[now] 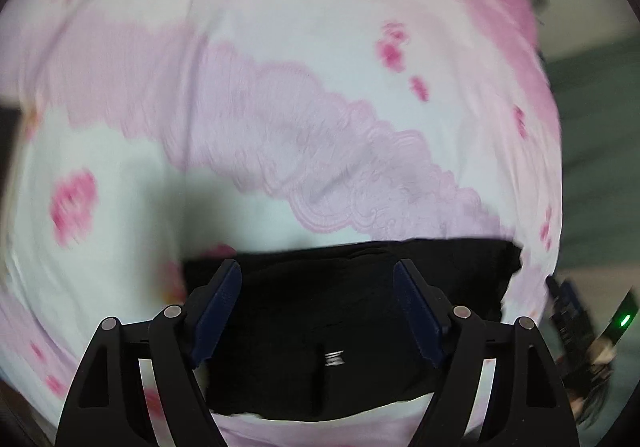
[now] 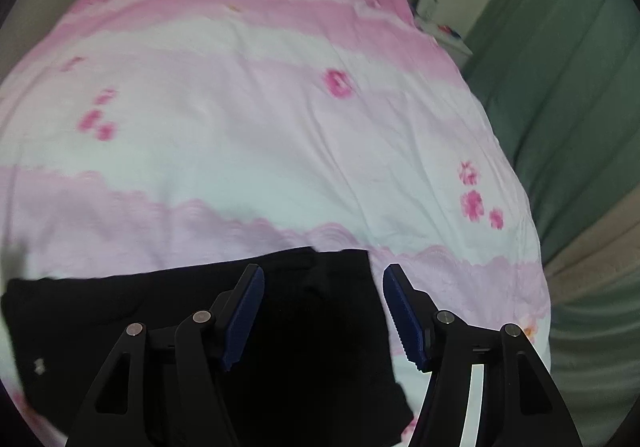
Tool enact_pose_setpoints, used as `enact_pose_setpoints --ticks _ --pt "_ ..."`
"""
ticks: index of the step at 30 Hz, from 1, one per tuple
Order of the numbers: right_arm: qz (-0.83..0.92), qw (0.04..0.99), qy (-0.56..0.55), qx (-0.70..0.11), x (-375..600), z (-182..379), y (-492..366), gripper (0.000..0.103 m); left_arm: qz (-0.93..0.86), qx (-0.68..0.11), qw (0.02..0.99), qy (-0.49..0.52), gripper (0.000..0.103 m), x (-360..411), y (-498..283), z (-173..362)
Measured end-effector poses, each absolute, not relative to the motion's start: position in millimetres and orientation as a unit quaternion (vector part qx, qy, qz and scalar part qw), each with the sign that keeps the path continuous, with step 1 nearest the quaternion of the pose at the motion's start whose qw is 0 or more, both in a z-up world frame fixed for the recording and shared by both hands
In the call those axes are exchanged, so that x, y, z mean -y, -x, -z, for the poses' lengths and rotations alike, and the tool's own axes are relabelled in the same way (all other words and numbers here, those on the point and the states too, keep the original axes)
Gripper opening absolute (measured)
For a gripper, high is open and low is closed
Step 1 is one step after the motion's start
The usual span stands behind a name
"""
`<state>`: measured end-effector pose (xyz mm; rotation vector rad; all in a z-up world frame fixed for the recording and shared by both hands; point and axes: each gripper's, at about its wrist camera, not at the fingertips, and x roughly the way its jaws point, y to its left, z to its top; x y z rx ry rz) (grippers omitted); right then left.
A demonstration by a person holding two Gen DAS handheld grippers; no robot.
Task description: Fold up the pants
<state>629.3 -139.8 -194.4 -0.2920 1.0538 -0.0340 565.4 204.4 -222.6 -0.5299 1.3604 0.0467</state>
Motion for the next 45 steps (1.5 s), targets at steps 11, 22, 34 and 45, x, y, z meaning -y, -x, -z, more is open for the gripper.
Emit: enact_pose_setpoints --ticks 11,22,34,45 --pt "-0.074 0.831 0.094 -0.543 104.8 200.4 -503.4 0.069 0.026 -0.593 0.783 0.188 0.078 -215.6 -457.9 242.5" --pt "-0.058 0.758 0.038 -0.649 131.8 282.6 -412.0 0.069 0.022 -0.624 0.737 0.26 0.077 -184.8 -393.4 324.2" --pt "-0.058 0.738 0.039 -0.671 136.6 309.5 -400.2 0.069 -0.031 -0.624 0.696 0.355 0.079 -174.7 -398.0 374.5" --pt "-0.042 0.746 0.007 -0.665 152.9 307.1 -409.2 0.069 -0.069 -0.585 0.717 0.372 0.034 -178.4 -400.4 304.5"
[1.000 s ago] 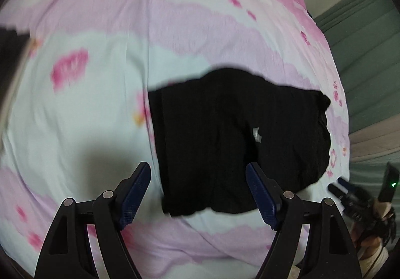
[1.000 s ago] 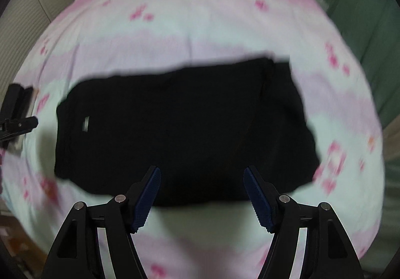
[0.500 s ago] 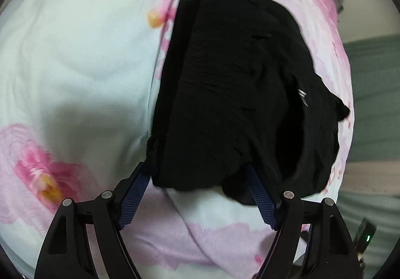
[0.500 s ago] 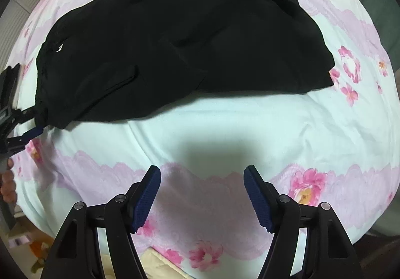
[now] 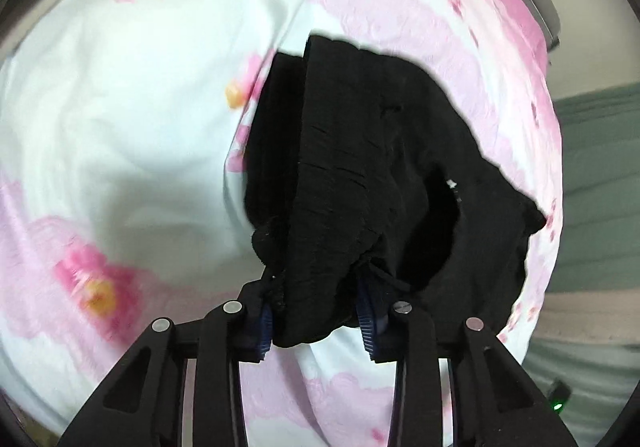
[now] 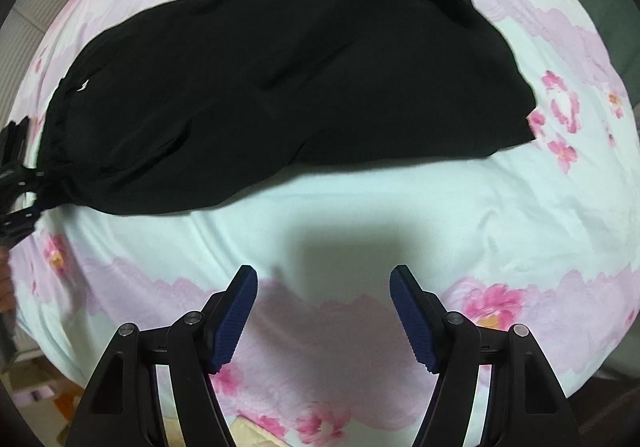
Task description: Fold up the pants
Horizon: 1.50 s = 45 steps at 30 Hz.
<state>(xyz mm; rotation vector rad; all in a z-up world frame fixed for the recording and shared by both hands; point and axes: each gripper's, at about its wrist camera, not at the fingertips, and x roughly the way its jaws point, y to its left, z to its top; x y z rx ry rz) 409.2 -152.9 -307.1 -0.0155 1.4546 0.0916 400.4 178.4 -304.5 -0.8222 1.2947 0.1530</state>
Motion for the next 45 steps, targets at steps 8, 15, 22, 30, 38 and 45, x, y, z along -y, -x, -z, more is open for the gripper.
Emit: enact_pose_setpoints --ticks 8,15,22,30,38,45 --pt "-0.075 0.763 -0.024 -0.642 149.6 289.8 -418.6 0.069 -0.073 -0.605 0.714 0.346 0.035 -179.8 -406.4 288.8" --pt "-0.071 0.756 -0.024 -0.651 144.7 299.4 -417.2 0.069 -0.069 -0.619 0.703 0.342 0.041 -191.5 -407.5 298.3" --pt "-0.085 0.758 -0.022 -0.646 149.7 295.9 -417.9 0.069 -0.045 -0.612 0.686 0.39 0.048 -195.0 -406.6 288.3" --pt "-0.098 0.758 -0.013 -0.644 124.2 298.8 -424.9 0.069 -0.049 -0.625 0.659 0.415 0.048 -200.0 -401.9 321.1" --pt "-0.112 0.757 -0.012 -0.644 123.9 294.7 -415.8 0.069 -0.039 -0.555 0.741 0.376 0.021 -199.4 -411.6 240.1" --pt "-0.112 0.764 -0.025 -0.635 121.5 287.1 -420.5 0.069 -0.077 -0.585 0.756 0.284 0.017 -210.3 -425.3 234.7"
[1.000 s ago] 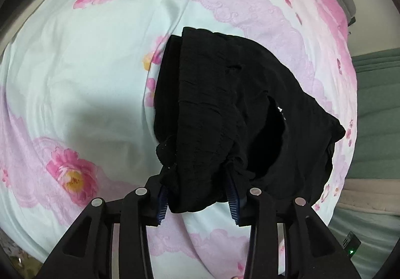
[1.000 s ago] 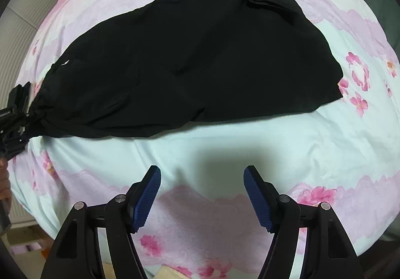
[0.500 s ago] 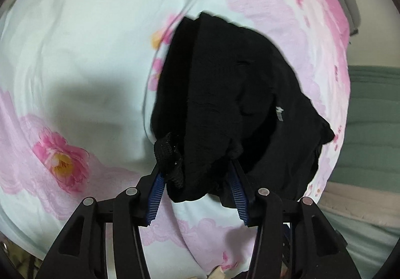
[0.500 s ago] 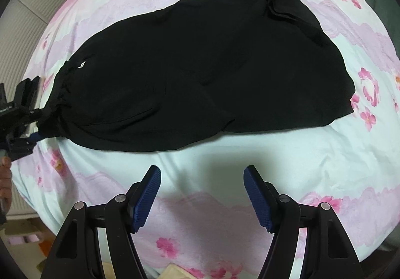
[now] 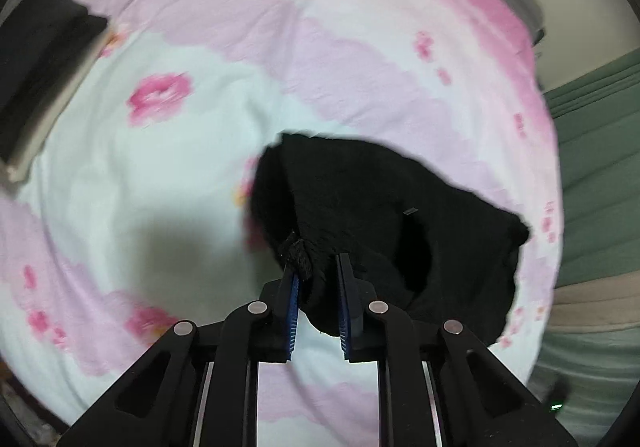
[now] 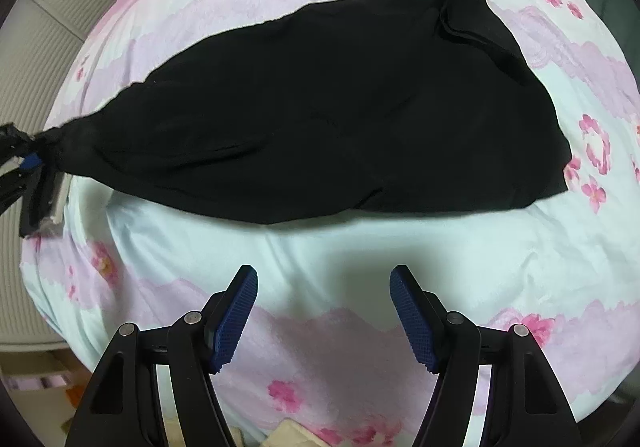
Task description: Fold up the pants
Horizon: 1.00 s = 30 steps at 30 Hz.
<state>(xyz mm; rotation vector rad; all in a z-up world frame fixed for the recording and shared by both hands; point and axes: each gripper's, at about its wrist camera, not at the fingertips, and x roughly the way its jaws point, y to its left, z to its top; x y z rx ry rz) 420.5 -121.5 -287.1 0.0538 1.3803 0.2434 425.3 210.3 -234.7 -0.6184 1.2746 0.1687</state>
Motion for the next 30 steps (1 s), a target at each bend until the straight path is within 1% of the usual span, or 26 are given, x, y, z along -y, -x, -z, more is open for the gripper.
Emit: enact_pose_setpoints --ticks 3,6,7,8,9,11,12,13,16,19,21,24,28,30 --pt "-0.116 0.772 -0.017 -0.624 120.0 279.2 -420.1 0.069 -0.101 -0.609 0.746 0.251 0.017 -215.5 -416.1 259.4" --pt "-0.115 0.777 0.005 -0.619 116.2 276.7 -417.9 0.069 -0.119 -0.627 0.729 0.247 0.018 -218.2 -411.6 287.1" --pt "-0.114 0.777 0.014 -0.619 115.4 276.8 -417.3 0.069 -0.117 -0.634 0.726 0.239 0.02 -216.4 -413.1 293.7" --pt "-0.114 0.778 0.023 -0.618 112.8 278.0 -416.2 0.069 -0.123 -0.641 0.726 0.216 0.023 -212.5 -414.8 298.6" --pt "-0.117 0.776 0.027 -0.619 112.2 279.3 -414.6 0.069 -0.132 -0.642 0.728 0.201 0.031 -211.1 -414.9 298.6" --pt "-0.116 0.774 0.022 -0.622 114.7 281.6 -413.2 0.069 -0.156 -0.631 0.75 0.122 0.035 -201.3 -413.4 283.4" --pt "-0.112 0.774 0.021 -0.623 119.0 281.7 -412.2 0.069 -0.165 -0.623 0.761 0.079 0.05 -195.0 -412.2 273.3" --pt "-0.109 0.775 0.019 -0.622 123.7 281.1 -411.3 0.069 -0.166 -0.607 0.777 0.037 0.062 -187.3 -409.4 260.0" --pt "-0.096 0.779 0.008 -0.62 142.1 278.4 -408.7 0.069 -0.102 -0.56 0.821 -0.028 0.062 -157.8 -398.6 222.2" --pt "-0.08 0.782 -0.017 -0.618 165.1 274.8 -404.9 0.069 -0.013 -0.535 0.842 -0.062 0.062 -117.9 -391.6 199.5" --pt "-0.069 0.783 -0.041 -0.617 185.2 272.0 -401.6 0.069 0.061 -0.516 0.849 -0.091 0.062 -76.1 -386.9 192.0" --pt "-0.044 0.782 -0.066 -0.618 217.9 270.0 -397.6 0.069 0.152 -0.493 0.842 -0.157 0.062 -12.7 -375.6 201.4" --pt "-0.019 0.781 -0.082 -0.619 244.0 272.0 -389.3 0.069 0.233 -0.481 0.812 -0.235 0.062 65.5 -369.1 235.4" --pt "-0.011 0.78 -0.088 -0.619 253.8 272.9 -384.9 0.069 0.256 -0.477 0.799 -0.263 0.062 90.7 -370.9 247.7"
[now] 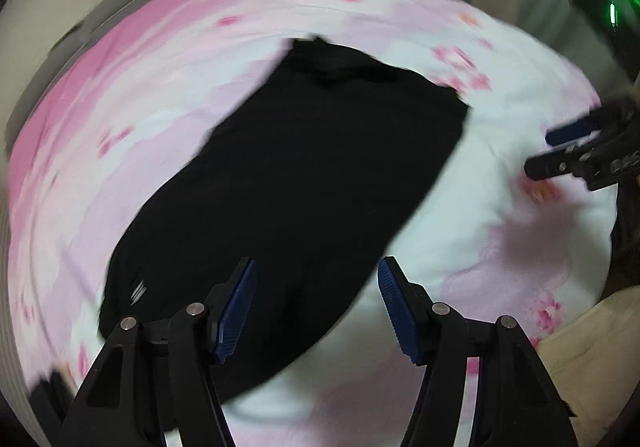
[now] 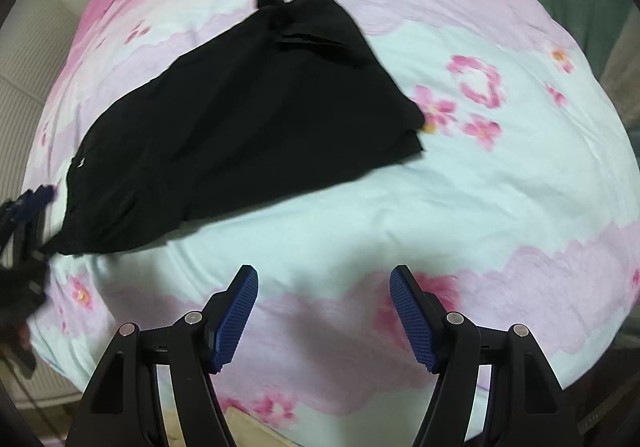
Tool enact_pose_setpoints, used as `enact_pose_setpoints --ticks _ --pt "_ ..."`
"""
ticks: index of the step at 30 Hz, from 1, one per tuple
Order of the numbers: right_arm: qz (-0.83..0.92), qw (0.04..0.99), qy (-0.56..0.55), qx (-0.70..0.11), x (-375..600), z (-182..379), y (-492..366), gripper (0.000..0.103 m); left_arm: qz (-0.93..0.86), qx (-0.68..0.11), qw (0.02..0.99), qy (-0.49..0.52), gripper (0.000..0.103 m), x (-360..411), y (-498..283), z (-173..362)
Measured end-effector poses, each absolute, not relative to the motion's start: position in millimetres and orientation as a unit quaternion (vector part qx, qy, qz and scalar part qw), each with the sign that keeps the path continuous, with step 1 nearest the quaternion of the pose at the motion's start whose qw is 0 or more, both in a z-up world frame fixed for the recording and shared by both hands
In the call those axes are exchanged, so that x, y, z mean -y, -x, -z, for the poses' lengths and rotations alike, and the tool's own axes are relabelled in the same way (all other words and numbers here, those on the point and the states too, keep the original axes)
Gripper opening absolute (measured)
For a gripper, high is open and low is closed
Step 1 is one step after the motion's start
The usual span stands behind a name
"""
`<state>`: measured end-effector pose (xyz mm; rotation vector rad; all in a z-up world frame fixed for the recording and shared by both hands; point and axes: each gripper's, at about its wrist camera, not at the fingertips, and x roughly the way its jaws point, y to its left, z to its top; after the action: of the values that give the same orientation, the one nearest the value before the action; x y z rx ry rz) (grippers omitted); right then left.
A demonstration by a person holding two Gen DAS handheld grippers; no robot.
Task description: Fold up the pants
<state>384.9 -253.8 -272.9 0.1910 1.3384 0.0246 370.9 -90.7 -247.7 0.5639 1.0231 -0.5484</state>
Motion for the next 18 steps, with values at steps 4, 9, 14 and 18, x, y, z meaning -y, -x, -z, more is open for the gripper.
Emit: enact_pose_setpoints --ticks 4,9,14,18 --pt "-0.005 0.773 -0.111 -0.624 260.8 278.1 -376.8 0.069 0.306 -0.481 0.754 -0.326 0.06 134.2 -379.1 286.7" --pt "-0.011 0.76 -0.129 -0.636 264.8 290.9 -366.3 0.069 0.328 -0.494 0.713 -0.374 0.047 162.7 -391.6 311.3" --pt "-0.024 0.751 -0.14 -0.645 260.2 302.3 -364.8 0.069 0.372 -0.534 0.664 -0.368 0.018 164.3 -421.6 316.2" --pt "-0.036 0.749 -0.147 -0.645 257.7 305.5 -371.2 0.068 0.397 -0.612 0.64 -0.241 0.011 144.7 -469.5 297.5"
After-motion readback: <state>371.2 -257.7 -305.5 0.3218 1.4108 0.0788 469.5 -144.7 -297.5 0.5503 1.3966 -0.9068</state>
